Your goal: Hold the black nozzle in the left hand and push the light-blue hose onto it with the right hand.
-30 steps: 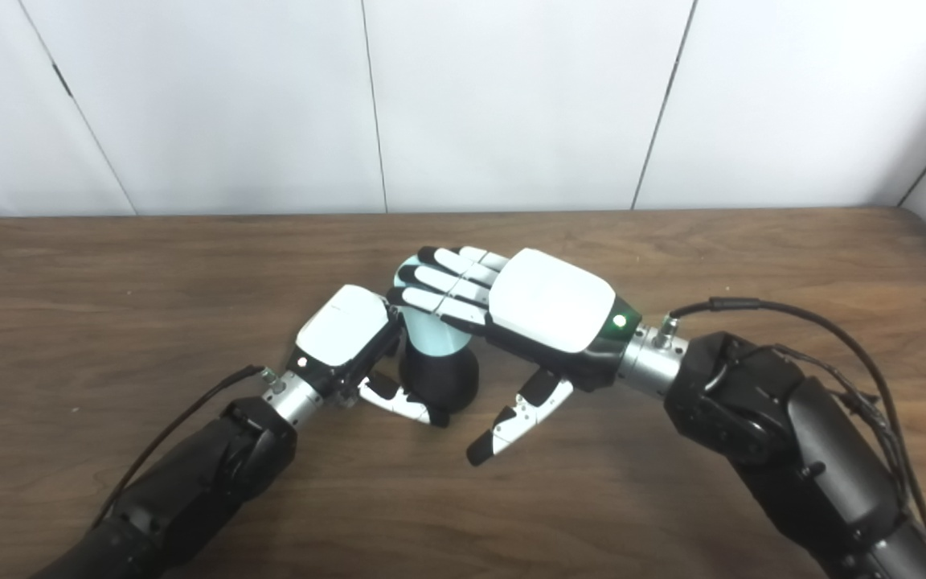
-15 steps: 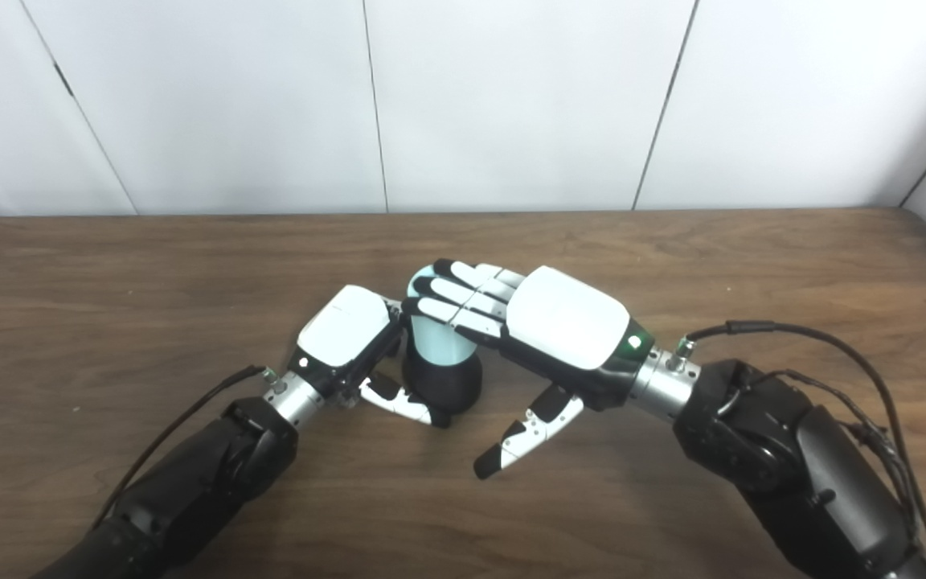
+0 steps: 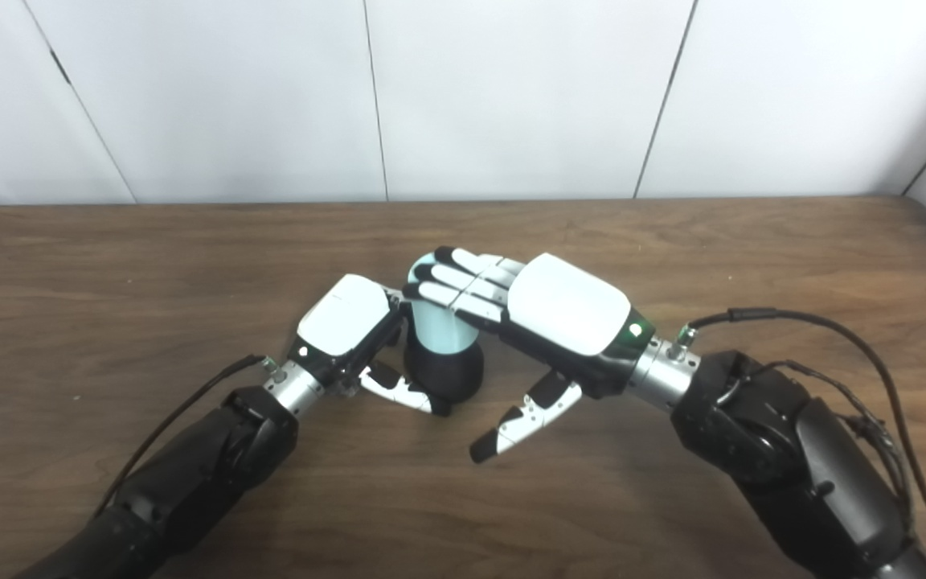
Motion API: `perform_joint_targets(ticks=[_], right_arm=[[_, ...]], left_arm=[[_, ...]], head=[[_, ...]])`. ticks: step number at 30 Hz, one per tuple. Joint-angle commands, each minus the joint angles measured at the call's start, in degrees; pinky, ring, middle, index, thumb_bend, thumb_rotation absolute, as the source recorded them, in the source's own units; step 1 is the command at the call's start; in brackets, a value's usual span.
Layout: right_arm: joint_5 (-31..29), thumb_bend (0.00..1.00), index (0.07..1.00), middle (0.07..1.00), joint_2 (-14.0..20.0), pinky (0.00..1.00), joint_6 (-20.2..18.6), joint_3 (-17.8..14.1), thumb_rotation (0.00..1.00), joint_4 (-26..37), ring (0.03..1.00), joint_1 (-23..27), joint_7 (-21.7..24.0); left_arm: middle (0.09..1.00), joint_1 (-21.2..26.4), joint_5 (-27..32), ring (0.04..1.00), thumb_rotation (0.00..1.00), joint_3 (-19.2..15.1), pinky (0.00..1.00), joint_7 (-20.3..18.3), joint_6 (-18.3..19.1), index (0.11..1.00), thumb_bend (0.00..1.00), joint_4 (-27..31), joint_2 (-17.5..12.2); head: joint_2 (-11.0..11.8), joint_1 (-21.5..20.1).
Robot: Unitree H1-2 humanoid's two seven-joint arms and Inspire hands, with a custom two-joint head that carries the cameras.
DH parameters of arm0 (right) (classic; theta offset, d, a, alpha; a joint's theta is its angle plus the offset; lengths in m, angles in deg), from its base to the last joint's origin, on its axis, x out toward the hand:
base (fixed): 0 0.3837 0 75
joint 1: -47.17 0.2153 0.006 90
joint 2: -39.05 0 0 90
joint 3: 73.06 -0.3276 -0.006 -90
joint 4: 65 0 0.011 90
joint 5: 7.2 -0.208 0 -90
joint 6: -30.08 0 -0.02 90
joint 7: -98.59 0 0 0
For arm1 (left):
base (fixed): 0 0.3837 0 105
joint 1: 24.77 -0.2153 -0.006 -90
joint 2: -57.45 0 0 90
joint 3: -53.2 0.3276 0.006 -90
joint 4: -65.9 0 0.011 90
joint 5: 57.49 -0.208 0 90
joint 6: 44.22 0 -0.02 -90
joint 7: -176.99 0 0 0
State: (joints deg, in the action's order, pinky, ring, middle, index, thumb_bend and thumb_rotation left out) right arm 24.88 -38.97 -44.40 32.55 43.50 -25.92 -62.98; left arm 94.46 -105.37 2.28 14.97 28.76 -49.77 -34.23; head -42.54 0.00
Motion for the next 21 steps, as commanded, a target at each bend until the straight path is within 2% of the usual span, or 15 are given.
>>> perform_joint_targets(ticks=[1,3,4,5,9,11,13,14,15,17,19,21], right_arm=[[-6.1,0.63,0.967,0.929,-2.7,0.68,-2.7,-3.0,0.5,0.3,0.856,2.2,-1.6],[-11.5,0.62,0.944,0.909,-5.9,0.62,-6.0,-5.9,0.35,0.7,0.824,3.1,-2.5],[-14.2,0.63,0.92,0.895,-7.8,0.6,-8.6,-7.4,0.31,1.2,0.805,3.5,-2.8],[-16.1,0.64,0.902,0.882,-9.3,0.58,-11.3,-8.7,0.3,1.8,0.783,3.8,-2.9],[-21.9,0.65,0.886,0.865,-14.0,0.54,-19.9,-12.5,0.33,4.6,0.732,4.7,-3.5],[-22.7,0.64,0.892,0.86,-15.1,0.53,-21.1,-13.9,0.36,4.8,0.723,4.5,-4.5],[-22.5,0.63,0.893,0.855,-15.6,0.52,-21.2,-14.7,0.37,4.6,0.712,4.1,-5.4],[-22.6,0.63,0.892,0.852,-15.9,0.52,-21.3,-15.2,0.37,4.4,0.708,4.0,-5.9],[-23.4,0.62,0.892,0.852,-16.5,0.52,-21.9,-16.1,0.36,4.2,0.707,3.7,-6.7],[-25.2,0.66,0.864,0.839,-17.6,0.54,-23.3,-17.9,0.4,3.4,0.71,3.3,-8.2],[-27.9,0.67,0.852,0.826,-18.7,0.54,-26.8,-19.9,0.44,3.0,0.706,3.0,-9.0],[-30.4,0.65,0.828,0.802,-19.6,0.53,-30.9,-21.3,0.44,3.1,0.682,2.9,-9.7]], left_arm=[[0.395,-4.5,-2.0,0.35,0.0,3.0,0.26,-6.1,-0.7,0.506,0.52,-3.5,-0.7],[0.395,-4.4,-2.0,0.357,0.0,3.0,0.26,-6.1,-0.8,0.507,0.52,-3.7,-0.6],[0.393,-4.4,-2.0,0.354,0.0,2.9,0.26,-5.5,-1.0,0.505,0.52,-4.0,-0.5],[0.432,-4.4,-2.1,0.344,0.0,2.9,0.25,-5.0,-1.2,0.494,0.52,-4.2,-0.3],[0.47,-4.3,-2.3,0.342,0.0,2.9,0.25,-5.3,-0.9,0.484,0.53,-4.2,-0.1],[0.472,-4.3,-2.3,0.342,0.0,2.9,0.25,-5.0,-1.0,0.483,0.53,-4.3,-0.1],[0.412,-4.3,-2.4,0.34,0.0,3.0,0.25,-4.8,-1.1,0.498,0.52,-4.4,0.0],[0.44,-4.3,-2.5,0.339,0.0,3.0,0.25,-4.9,-1.0,0.491,0.52,-4.3,-0.1],[0.417,-4.3,-2.4,0.342,0.0,3.0,0.25,-5.2,-1.0,0.497,0.52,-4.3,-0.1],[0.397,-4.3,-2.1,0.346,0.0,2.9,0.25,-5.5,-1.1,0.501,0.52,-4.3,-0.2],[0.396,-4.4,-1.9,0.355,0.0,2.8,0.26,-5.4,-1.2,0.503,0.52,-4.3,-0.3],[0.397,-4.4,-2.3,0.36,0.0,2.8,0.26,-5.2,-1.1,0.505,0.52,-4.4,-0.4]], head=[[0.0,0.0],[0.1,0.0],[0.3,0.0],[0.3,0.0],[0.4,0.1],[0.5,0.0],[0.5,0.1],[0.5,0.1],[0.5,0.2],[0.5,0.1],[0.5,0.0],[0.6,0.0]])
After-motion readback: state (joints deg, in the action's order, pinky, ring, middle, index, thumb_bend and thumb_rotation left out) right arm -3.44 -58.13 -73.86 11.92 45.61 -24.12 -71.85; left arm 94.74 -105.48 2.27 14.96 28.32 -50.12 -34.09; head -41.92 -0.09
